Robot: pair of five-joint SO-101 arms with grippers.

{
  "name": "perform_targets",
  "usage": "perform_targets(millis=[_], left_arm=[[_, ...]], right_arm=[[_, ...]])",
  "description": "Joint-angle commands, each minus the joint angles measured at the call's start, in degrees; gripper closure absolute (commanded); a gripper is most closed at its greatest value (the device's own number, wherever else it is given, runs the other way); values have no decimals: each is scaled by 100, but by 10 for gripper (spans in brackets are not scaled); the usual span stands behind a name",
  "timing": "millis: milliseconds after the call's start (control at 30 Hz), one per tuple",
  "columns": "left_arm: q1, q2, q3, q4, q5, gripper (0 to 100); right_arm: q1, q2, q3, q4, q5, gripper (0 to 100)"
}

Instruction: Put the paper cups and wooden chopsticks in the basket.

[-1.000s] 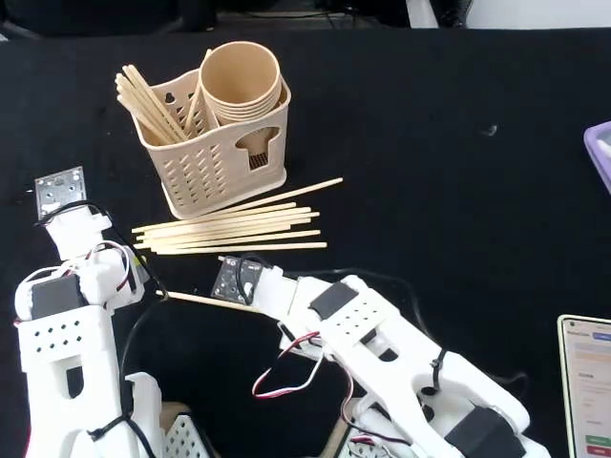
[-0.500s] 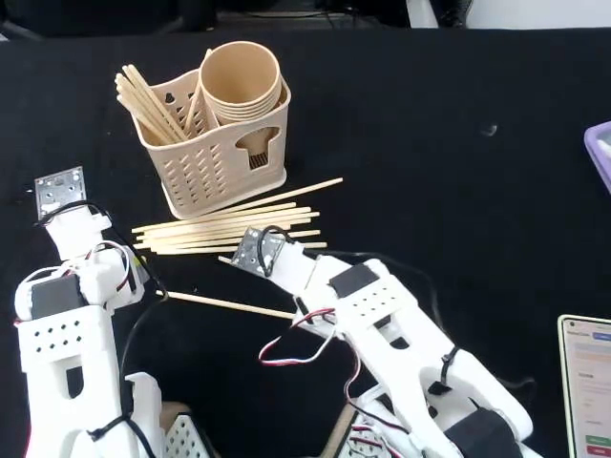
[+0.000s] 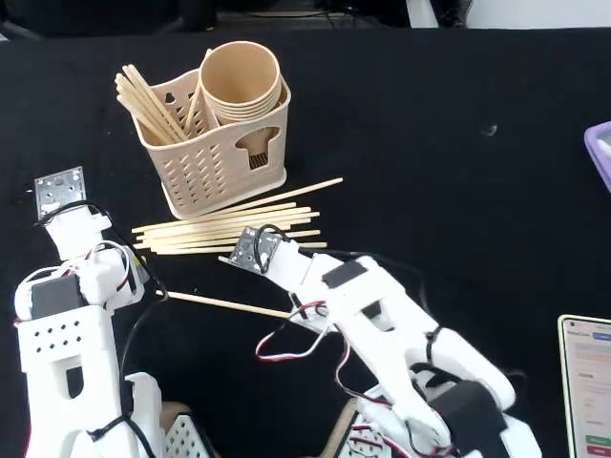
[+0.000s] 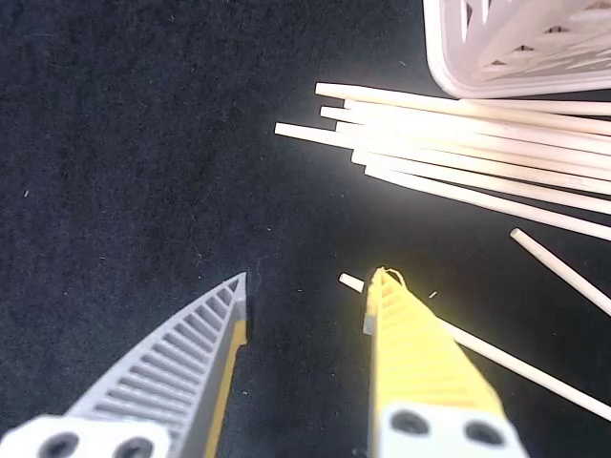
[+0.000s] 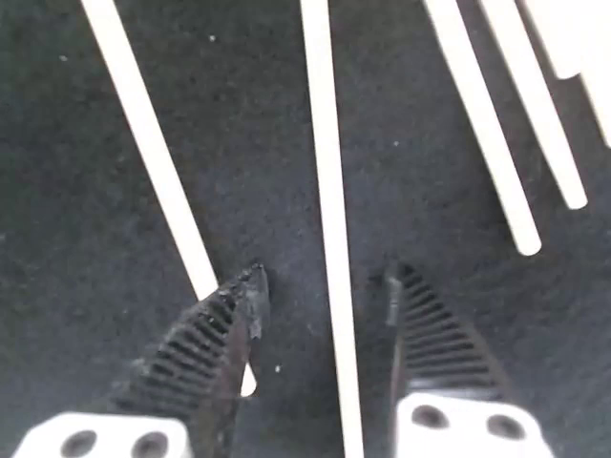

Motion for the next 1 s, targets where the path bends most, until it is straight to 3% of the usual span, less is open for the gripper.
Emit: perform_targets(millis=[0, 67, 333, 567, 800, 967], left_arm=[[22, -44, -92, 35, -62, 795], [22, -53, -92, 35, -62, 795], [22, -53, -92, 26, -62, 795], [22, -88, -92, 44, -62, 795], [22, -97, -92, 44, -62, 795], [22, -97, -92, 44, -62, 795]], right_arm=[[97, 4, -242, 0, 0, 894], [105, -198, -251, 18, -35, 988], [-229, -2000, -92, 932, -185, 988], [-967, -2404, 629, 264, -765, 985], [-1002, -1534, 374, 149, -774, 815], [-1011, -1007, 286, 105, -756, 805]])
